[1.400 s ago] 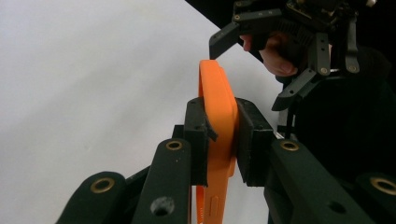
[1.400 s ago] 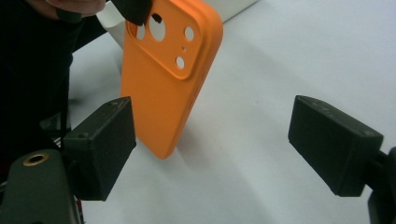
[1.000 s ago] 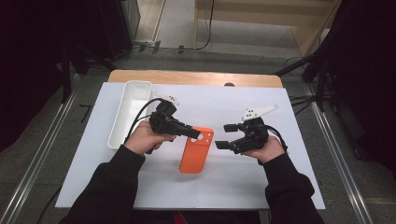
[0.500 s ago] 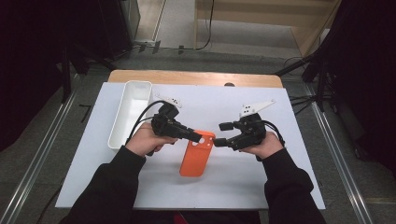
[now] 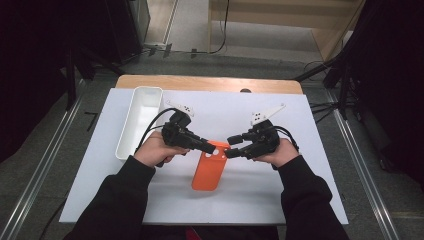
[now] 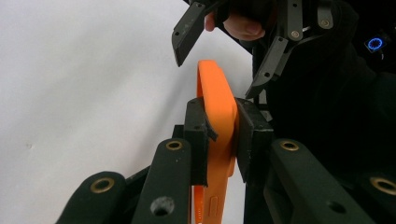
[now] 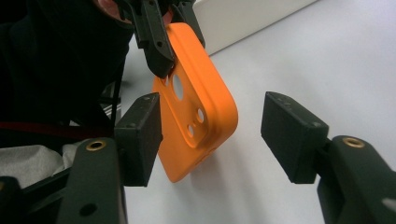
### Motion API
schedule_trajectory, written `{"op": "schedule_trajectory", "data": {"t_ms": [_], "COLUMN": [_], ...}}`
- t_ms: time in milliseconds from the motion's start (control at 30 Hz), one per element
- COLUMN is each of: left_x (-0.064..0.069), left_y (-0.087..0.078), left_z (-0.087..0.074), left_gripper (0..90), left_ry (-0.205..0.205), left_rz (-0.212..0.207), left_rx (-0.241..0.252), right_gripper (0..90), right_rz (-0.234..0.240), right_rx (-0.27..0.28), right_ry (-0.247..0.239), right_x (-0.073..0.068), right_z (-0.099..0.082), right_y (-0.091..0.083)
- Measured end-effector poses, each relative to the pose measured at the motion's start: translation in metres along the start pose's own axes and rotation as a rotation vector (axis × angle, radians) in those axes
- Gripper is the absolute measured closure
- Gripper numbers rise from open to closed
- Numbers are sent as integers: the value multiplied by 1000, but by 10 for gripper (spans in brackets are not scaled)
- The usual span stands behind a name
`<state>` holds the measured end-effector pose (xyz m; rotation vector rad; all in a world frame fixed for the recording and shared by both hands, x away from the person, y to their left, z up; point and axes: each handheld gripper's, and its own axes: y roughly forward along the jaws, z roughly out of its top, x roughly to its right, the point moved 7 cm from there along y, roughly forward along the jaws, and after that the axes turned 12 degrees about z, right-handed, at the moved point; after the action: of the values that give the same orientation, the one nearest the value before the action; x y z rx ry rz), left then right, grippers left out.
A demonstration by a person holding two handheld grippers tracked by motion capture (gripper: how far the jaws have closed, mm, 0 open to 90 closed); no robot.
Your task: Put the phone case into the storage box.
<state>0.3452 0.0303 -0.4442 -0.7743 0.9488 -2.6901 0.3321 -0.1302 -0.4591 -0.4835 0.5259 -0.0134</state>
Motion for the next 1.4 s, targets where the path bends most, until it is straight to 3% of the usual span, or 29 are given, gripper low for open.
{"op": "schedule_trajectory", "data": {"t_ms": [900,1267,1400], "left_x": [8,11,10], "left_y": [4,3,3], "left_z": [-2,-2,-2], "left_gripper": [766,762,756], "left_ry": [39,48,55], "left_rz": [-35,-55,-56], "left_rx": [-19,-14,-15], "right_gripper": [615,711,730], "right_rz": [72,135,150], "right_rx": [-16,-20,-40], "right_ry": [-23,-43,-20], "right_x": [-1,-7,-9], "right_z": [-2,-3,-3], "right_y": [8,8,8]}}
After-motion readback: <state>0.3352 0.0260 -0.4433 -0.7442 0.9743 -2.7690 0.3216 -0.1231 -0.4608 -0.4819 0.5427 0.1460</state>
